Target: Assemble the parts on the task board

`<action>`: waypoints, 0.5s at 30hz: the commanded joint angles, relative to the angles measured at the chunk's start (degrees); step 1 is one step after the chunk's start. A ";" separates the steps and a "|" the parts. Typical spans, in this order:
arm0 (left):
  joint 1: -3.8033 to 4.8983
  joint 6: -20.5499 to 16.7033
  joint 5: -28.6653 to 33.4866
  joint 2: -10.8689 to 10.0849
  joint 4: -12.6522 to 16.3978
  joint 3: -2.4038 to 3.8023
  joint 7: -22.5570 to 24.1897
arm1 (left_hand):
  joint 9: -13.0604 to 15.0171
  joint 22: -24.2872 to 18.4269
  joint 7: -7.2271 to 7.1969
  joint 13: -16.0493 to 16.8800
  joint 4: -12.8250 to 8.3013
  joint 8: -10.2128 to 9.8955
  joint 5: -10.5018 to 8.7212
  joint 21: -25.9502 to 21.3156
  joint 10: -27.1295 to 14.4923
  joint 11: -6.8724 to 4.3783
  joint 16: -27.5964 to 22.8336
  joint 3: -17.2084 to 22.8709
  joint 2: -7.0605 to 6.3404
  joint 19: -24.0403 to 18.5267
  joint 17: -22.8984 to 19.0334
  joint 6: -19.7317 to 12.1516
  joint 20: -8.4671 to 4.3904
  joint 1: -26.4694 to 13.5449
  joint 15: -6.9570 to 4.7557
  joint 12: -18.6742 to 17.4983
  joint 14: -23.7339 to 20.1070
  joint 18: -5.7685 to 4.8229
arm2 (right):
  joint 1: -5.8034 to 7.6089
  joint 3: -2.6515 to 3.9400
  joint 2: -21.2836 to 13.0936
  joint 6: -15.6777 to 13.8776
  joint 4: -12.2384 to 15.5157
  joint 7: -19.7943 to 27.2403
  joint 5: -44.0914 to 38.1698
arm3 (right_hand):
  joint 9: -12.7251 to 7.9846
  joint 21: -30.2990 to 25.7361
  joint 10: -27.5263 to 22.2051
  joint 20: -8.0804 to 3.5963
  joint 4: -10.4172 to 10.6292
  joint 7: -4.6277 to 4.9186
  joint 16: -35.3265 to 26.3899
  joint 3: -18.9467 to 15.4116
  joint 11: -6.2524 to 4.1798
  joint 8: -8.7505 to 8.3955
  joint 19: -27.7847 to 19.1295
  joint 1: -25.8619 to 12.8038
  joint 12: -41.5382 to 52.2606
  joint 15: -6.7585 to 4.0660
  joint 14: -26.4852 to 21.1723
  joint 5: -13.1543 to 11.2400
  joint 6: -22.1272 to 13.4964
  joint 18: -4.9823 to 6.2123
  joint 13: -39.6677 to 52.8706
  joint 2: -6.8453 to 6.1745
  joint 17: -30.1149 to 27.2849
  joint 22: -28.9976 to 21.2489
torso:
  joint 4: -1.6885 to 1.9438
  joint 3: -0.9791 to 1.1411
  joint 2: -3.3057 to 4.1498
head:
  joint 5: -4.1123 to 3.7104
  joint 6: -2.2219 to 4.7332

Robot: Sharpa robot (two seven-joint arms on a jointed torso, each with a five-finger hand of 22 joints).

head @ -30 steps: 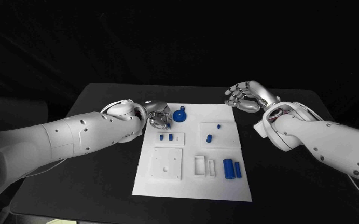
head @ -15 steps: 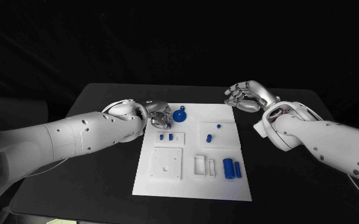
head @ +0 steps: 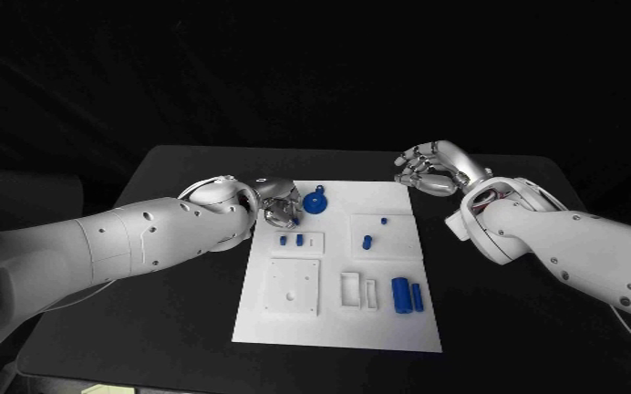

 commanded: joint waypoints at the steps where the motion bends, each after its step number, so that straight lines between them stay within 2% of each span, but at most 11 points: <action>1: -0.38 1.02 -1.47 -0.13 0.60 -0.26 -0.20 | -0.10 1.15 -0.11 0.07 -0.14 0.39 0.36 0.28 0.51 0.06 0.24 0.31 0.45 0.17 -0.06 0.53 -2.04 0.05 -0.19 -0.30 0.16 0.84 | 0.00 0.02 0.01 0.53 0.08 0.56 -0.47 | -0.07 -0.31 -0.37 -0.03 0.02 0.07 0.30 -0.10 -0.03 0.16 -0.37 -0.19 0.28 0.14 -0.41 0.27 0.12 0.90 -0.06 0.25 -0.10 0.06 | 0.02 -0.01 0.00 | 0.00 -0.03; 10: -0.54 -1.80 -1.42 -0.35 0.95 -0.30 0.52 | -0.14 1.15 -0.13 0.09 -0.17 0.40 0.47 0.32 0.67 0.01 0.32 0.33 0.36 0.15 -0.06 0.62 -2.06 0.08 -0.24 -0.28 0.18 0.82 | 0.00 0.02 0.01 0.51 0.12 0.56 -0.47 | -0.10 -0.32 -0.38 -0.03 0.02 0.08 0.32 -0.10 -0.03 0.16 -0.37 -0.20 0.30 0.14 -0.41 0.27 0.11 0.90 -0.09 0.25 -0.12 0.07 | 0.05 0.00 0.01 | 0.01 -0.04; 15: -0.54 -1.85 -1.16 -0.24 0.84 -0.31 0.63 | -0.21 1.13 -0.08 0.07 -0.06 0.31 0.57 0.34 0.60 0.04 0.34 0.32 0.28 0.13 -0.08 0.52 -2.06 -0.04 -0.22 -0.38 0.14 0.78 | 0.00 0.02 0.06 0.53 0.13 0.56 -0.47 | -0.11 -0.33 -0.39 -0.03 0.02 0.08 0.32 -0.10 -0.03 0.17 -0.37 -0.20 0.31 0.14 -0.41 0.28 0.11 0.90 -0.11 0.25 -0.13 0.08 | 0.02 0.01 0.01 | 0.10 -0.02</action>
